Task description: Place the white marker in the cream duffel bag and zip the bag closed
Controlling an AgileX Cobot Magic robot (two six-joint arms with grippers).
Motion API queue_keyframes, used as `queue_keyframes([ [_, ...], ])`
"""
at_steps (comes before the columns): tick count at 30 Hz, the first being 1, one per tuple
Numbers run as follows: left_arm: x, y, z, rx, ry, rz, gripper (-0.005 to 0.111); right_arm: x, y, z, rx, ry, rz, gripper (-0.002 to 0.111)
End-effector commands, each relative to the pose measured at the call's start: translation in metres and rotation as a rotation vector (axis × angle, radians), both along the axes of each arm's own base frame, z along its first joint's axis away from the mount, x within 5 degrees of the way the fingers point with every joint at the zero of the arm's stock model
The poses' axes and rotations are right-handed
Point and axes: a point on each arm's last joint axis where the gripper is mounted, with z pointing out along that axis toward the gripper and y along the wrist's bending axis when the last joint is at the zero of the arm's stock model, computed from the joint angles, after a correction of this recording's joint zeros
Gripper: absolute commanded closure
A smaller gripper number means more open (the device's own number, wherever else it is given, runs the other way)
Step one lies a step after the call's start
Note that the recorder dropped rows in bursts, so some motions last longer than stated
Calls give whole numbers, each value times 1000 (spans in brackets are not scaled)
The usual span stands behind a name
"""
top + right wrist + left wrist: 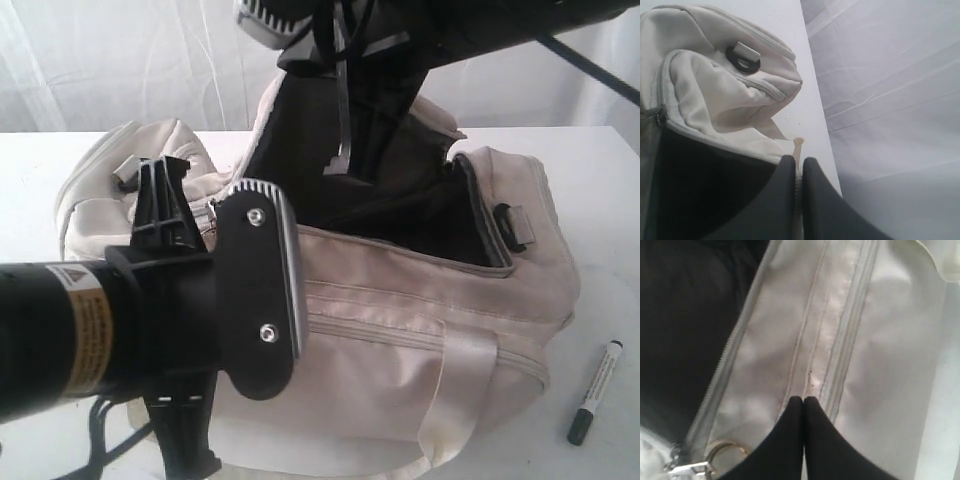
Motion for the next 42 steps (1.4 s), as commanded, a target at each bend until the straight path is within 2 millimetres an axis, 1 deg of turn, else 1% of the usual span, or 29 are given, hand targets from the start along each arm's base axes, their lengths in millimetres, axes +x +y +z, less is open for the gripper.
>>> queue_keyframes([
  [1, -4, 9, 16, -53, -45, -13, 83, 1, -4, 11, 47, -41, -19, 108],
  [3, -6, 9, 21, -75, -75, -47, 66, 2, -3, 9, 52, -28, -19, 108],
  [5, -6, 6, 24, -85, -105, -86, 54, 3, -1, 8, 60, -13, -18, 108],
  [6, -6, 5, 25, -83, -123, -101, 51, 2, -1, 8, 67, -6, -17, 108],
  [7, -6, 4, 24, -76, -132, -108, 50, 2, -1, 8, 66, -7, -13, 108],
  [13, -2, -3, 16, -27, -139, -120, 50, 1, 1, 7, 87, 14, -2, 108],
  [24, 10, -17, -3, 130, -202, -150, 50, -1, 3, 6, 100, 43, 12, 108],
  [28, 22, -16, -13, 177, -181, -102, 50, -1, 3, 6, 101, 52, 13, 108],
  [32, 34, -13, -20, 182, -160, -73, 50, -2, 3, 6, 108, 60, 21, 108],
  [36, 37, -15, -22, 144, -143, -88, 51, -2, 4, 6, 109, 60, 26, 108],
  [38, 38, -16, -24, 130, -124, -77, 54, -2, 4, 6, 112, 63, 27, 108],
  [39, 39, -16, -26, 128, -116, -65, 58, -2, 4, 6, 112, 63, 27, 108],
  [42, 40, -18, -30, 136, -98, -57, 77, -2, 4, 6, 112, 63, 27, 108],
])
